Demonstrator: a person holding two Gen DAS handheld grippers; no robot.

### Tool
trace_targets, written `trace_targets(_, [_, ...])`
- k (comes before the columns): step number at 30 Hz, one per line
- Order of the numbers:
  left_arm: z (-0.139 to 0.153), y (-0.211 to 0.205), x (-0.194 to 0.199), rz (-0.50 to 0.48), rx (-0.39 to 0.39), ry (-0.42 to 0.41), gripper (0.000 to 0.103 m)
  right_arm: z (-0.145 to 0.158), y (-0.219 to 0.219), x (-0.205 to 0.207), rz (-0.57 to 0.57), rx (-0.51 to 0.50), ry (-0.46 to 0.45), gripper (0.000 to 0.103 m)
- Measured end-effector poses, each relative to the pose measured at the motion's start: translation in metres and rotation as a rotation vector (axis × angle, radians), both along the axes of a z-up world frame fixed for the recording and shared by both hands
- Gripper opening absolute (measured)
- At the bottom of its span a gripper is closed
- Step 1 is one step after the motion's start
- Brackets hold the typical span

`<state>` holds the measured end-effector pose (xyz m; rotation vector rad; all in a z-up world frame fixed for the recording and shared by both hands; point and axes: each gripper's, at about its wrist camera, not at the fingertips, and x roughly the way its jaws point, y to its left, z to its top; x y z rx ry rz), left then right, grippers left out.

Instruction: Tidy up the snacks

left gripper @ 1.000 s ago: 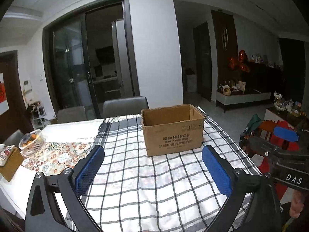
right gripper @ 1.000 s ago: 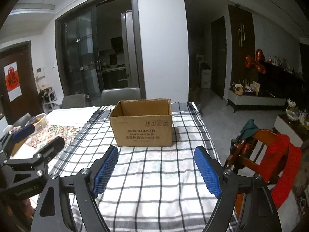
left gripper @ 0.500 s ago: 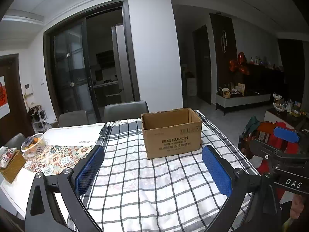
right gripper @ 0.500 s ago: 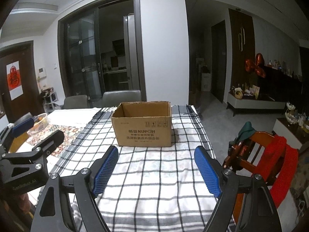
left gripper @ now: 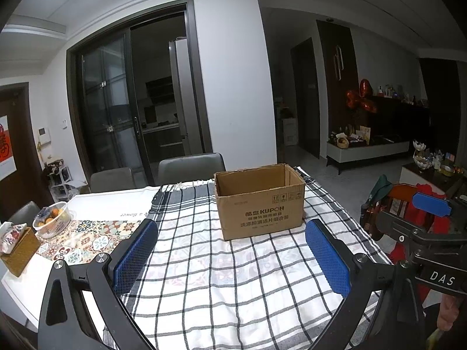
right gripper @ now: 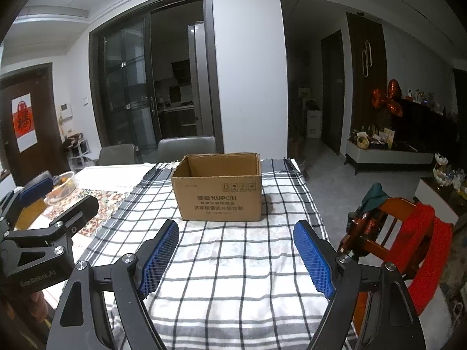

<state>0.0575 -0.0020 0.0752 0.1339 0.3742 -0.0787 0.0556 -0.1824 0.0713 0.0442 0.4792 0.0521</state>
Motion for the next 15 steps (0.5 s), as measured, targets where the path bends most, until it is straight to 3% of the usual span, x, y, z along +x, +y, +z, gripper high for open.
trace_targets(15, [-0.0013,-0.0003,-0.0004,0.002,-0.016,0.011,0.103,-0.0021,0.0003,-0.0004,0.005,-0.001,0.009,0.081])
